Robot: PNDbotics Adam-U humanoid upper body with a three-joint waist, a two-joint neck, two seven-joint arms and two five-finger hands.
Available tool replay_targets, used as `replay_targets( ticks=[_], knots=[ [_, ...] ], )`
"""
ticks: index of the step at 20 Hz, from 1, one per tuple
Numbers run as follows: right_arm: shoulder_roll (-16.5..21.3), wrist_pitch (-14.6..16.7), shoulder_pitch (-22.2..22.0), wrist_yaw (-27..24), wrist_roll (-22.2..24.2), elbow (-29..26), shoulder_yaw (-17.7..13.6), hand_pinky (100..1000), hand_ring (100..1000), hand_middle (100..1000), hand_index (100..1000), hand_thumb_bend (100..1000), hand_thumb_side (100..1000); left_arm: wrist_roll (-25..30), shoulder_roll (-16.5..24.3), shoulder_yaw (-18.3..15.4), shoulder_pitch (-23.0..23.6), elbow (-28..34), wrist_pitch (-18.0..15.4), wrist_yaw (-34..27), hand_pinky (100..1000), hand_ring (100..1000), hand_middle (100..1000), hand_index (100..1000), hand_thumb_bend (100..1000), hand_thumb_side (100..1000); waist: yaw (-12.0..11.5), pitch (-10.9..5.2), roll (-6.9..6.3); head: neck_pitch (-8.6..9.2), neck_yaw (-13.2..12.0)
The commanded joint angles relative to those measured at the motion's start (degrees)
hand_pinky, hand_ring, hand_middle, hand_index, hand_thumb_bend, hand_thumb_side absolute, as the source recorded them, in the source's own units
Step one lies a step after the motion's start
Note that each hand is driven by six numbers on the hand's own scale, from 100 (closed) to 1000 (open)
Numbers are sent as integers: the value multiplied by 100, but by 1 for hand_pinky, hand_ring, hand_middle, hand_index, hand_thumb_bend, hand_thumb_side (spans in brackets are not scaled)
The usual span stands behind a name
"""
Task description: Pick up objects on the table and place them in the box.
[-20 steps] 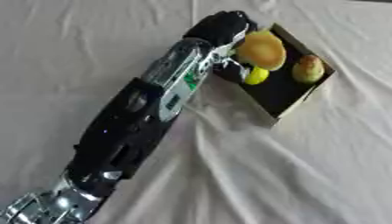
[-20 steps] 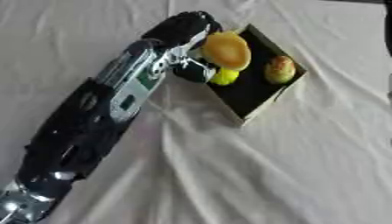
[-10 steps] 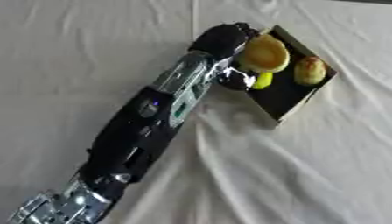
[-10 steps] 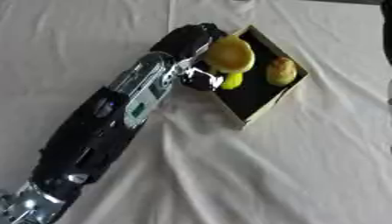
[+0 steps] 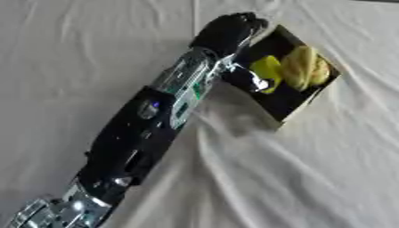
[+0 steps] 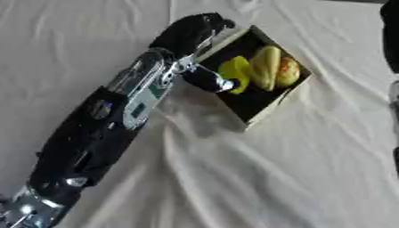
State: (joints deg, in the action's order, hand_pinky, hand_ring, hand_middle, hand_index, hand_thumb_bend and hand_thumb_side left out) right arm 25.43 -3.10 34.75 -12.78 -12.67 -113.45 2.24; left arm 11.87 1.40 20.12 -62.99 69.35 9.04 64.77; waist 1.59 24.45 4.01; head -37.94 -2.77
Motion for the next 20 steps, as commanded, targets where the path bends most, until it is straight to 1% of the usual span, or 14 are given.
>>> replay_targets(
  ticks=[1,6,9,15,20],
  knots=[
    [58,-15,44,-34,12,-114,-1,896,875,747,858,100,719,-90,-16,-78,-184,105,107,-142,897,888,806,928,603,495,49,-128,-5,76,-25],
    [0,-33,61,-56,50,-114,26,896,875,746,858,100,723,-91,-4,-157,-240,16,222,-206,888,882,803,925,594,492,145,-78,-30,153,-89],
    [4,-42,47,-50,44,-114,20,897,876,746,858,100,725,-104,-10,-159,-233,13,249,-218,886,880,802,925,588,490,162,-53,-46,178,-98],
    [-3,-41,43,-45,41,-114,7,897,876,746,859,100,724,-115,-11,-126,-202,73,245,-223,880,874,798,921,582,474,170,-41,-43,151,-90],
    [5,-20,42,-47,30,-114,-17,897,876,746,859,100,717,-107,40,-100,-191,251,227,-252,875,868,795,917,569,451,134,-85,-31,99,-72]
  ],
)
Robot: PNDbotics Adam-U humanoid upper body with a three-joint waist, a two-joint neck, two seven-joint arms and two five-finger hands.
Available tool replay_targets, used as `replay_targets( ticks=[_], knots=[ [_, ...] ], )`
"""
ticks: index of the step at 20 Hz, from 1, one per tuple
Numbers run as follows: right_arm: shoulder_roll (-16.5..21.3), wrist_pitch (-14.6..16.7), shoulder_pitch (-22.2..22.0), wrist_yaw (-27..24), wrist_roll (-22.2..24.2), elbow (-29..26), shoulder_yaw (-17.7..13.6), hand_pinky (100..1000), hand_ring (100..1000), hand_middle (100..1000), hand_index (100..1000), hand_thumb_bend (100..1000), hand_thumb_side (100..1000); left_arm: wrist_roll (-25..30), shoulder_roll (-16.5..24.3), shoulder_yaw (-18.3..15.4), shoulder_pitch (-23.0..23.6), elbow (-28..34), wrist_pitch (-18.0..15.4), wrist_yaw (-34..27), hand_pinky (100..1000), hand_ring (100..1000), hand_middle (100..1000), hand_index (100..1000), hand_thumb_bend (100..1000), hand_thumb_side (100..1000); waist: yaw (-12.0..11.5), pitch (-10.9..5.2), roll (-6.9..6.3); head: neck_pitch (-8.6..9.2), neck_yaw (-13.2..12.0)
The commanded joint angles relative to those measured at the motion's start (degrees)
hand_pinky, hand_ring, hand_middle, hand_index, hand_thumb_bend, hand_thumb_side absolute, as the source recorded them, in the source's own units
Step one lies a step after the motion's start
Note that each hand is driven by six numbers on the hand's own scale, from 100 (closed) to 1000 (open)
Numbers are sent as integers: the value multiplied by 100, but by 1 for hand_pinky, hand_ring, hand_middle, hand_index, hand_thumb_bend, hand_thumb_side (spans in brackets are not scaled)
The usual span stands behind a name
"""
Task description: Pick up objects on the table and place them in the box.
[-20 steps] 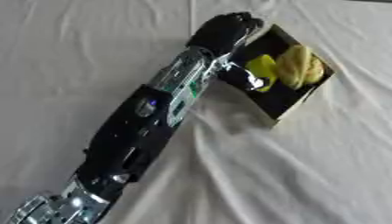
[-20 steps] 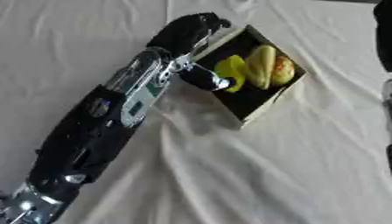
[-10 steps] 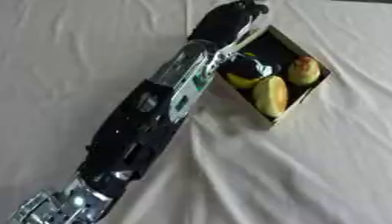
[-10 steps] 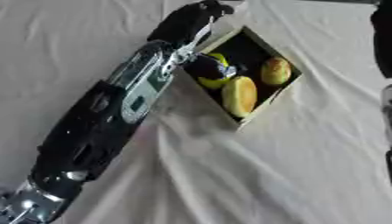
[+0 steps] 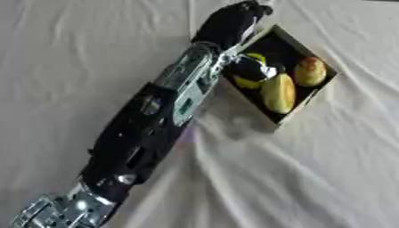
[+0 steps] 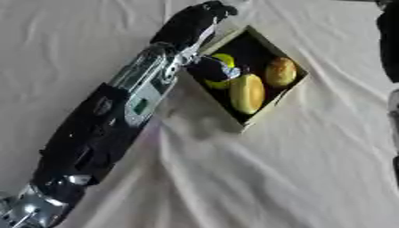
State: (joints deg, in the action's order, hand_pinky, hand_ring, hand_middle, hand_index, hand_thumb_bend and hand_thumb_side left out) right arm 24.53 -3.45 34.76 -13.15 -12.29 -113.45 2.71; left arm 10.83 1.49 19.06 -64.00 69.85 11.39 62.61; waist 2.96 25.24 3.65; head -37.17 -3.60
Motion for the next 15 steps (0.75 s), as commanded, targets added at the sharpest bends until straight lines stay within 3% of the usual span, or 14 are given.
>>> replay_targets(
  ticks=[1,4,7,11,15],
  knots=[
    [103,23,40,-11,-9,-114,-69,897,876,746,859,100,715,3,60,11,-87,277,-14,-42,874,867,795,916,565,445,-16,-184,5,5,21],
    [174,67,9,1,-20,-114,-101,897,876,746,859,100,704,-13,245,-8,-38,634,-7,-140,867,859,795,909,520,414,-85,-265,-26,-90,111],
    [330,141,-81,50,-67,-114,-173,897,876,747,860,100,695,-58,749,-93,94,1386,-42,-708,856,844,785,901,445,389,-229,-365,-123,-256,342],
    [549,192,-217,128,-157,-114,-258,896,876,748,860,100,690,-162,1760,-418,498,2847,197,-2229,833,808,753,881,323,393,-439,-447,-254,-389,625],
    [691,237,-302,191,-217,-114,-309,896,875,748,860,100,687,-612,2809,-943,1198,4242,539,-3902,818,792,742,876,274,375,-620,-458,-308,-388,749]
  ],
)
